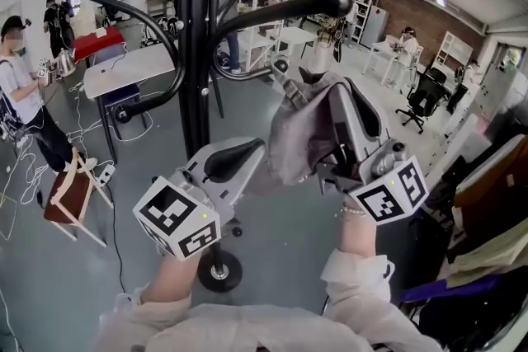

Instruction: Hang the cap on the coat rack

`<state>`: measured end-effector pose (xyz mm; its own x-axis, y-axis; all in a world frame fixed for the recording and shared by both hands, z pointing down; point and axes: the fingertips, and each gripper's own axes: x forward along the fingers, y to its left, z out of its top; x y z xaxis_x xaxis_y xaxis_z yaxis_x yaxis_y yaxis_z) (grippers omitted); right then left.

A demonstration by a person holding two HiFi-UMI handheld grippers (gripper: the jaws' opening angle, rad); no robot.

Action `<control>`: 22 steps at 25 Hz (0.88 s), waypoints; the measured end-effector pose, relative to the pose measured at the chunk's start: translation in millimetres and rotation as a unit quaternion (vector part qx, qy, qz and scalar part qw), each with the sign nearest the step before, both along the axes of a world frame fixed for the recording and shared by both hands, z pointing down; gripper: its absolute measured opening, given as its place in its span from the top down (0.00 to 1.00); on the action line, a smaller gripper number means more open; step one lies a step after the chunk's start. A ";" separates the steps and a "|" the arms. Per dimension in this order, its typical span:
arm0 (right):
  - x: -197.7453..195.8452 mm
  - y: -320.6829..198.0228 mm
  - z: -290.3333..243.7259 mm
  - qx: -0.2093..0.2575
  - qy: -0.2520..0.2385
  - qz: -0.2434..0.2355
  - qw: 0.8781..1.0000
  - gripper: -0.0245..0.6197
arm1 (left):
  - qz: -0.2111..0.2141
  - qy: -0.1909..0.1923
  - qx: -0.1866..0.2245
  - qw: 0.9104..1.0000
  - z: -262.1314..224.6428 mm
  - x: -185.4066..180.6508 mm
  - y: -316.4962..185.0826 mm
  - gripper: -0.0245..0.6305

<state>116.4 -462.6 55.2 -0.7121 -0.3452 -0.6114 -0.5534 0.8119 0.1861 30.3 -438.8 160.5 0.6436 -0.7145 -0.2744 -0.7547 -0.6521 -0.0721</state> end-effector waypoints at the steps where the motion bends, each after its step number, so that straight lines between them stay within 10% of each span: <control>1: -0.8 -1.9 1.8 -0.003 -0.001 -0.001 1.000 0.91 | -0.002 0.000 -0.001 1.000 1.1 -0.4 -0.5 0.94; 22: -24.8 -8.0 29.2 -0.059 -0.033 -0.020 0.997 0.91 | -0.011 -0.019 -0.010 1.000 12.7 -9.1 9.0 0.94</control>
<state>91.6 -470.7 84.4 -0.6860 -0.3907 -0.6137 -0.5287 0.8472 0.0516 21.2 -429.8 173.2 0.6371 -0.7339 -0.2358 -0.7660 -0.6369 -0.0872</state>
